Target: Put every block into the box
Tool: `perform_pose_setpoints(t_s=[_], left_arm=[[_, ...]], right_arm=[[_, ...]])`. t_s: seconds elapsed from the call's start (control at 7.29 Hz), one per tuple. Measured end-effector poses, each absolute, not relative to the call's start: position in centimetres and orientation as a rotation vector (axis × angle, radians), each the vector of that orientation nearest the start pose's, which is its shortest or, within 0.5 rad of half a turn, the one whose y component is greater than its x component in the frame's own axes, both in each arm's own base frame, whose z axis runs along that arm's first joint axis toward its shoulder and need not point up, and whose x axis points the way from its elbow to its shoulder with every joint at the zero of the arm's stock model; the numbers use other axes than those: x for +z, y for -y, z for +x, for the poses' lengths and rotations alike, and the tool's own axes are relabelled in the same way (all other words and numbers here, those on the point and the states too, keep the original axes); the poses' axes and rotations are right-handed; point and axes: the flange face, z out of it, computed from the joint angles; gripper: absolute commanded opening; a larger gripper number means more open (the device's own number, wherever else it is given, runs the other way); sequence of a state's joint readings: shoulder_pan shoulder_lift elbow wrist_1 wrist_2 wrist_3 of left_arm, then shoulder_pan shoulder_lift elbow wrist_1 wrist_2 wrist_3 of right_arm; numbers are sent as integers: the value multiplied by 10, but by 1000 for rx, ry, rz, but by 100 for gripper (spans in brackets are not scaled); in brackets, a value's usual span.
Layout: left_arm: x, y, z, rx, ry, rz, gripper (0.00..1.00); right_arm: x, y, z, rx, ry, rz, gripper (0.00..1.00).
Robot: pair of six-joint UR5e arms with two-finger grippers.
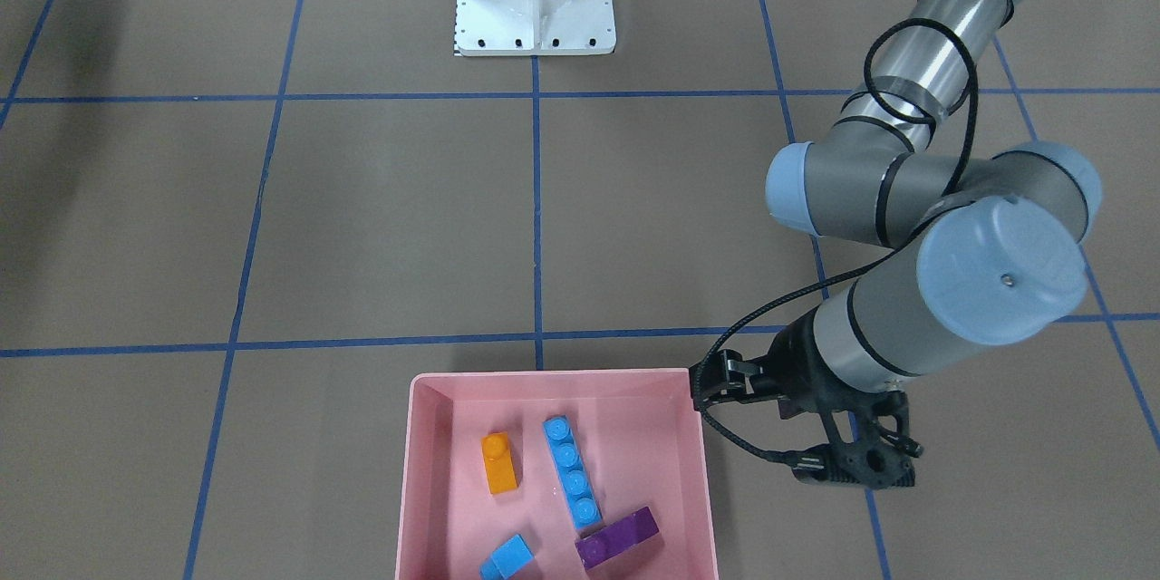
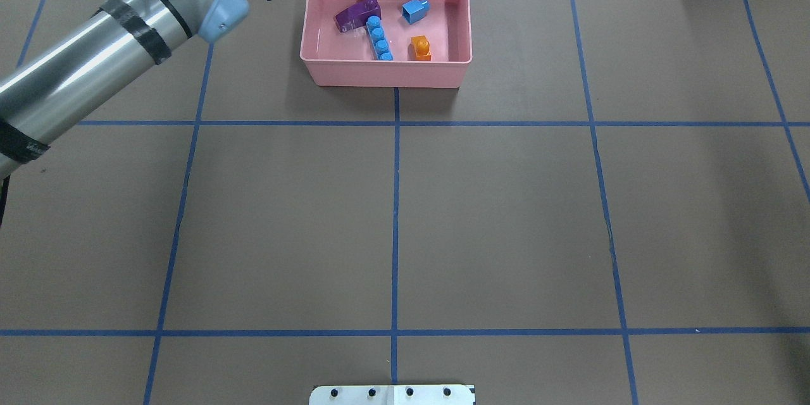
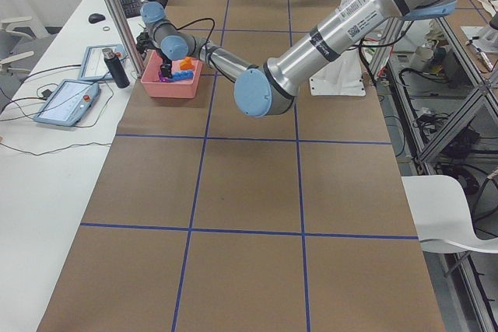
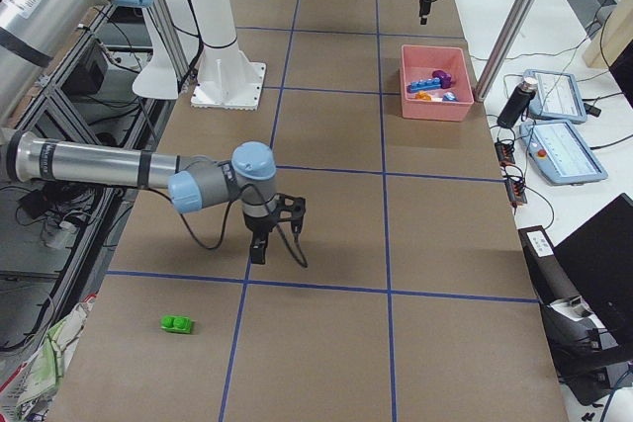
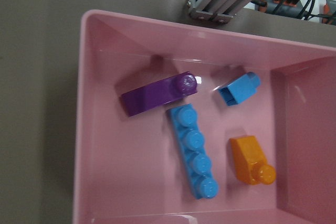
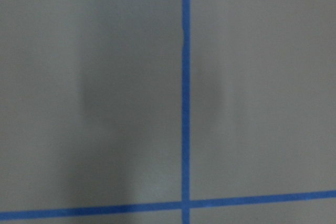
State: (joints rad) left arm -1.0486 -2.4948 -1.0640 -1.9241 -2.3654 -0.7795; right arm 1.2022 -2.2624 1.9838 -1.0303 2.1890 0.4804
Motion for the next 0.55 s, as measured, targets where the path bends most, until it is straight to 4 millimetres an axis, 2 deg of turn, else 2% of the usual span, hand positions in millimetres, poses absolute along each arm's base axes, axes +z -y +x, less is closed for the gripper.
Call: perform_pose_setpoints(t_s=[0.14,0.27,0.41,0.55], left_arm=[[264,738,343,102,-1024,134,100],[278,737,333,119,-1016,145,100],[283,737,327,126,-1014,153,100],[284,736,324,128,-1014,159,100]], right_arm=[[696,191,5,21,693,-17,100],[735,154,18,20,707,-22,100],[765,126,29,24,705,-37,100],[783,108,35,27,699,-58,100]])
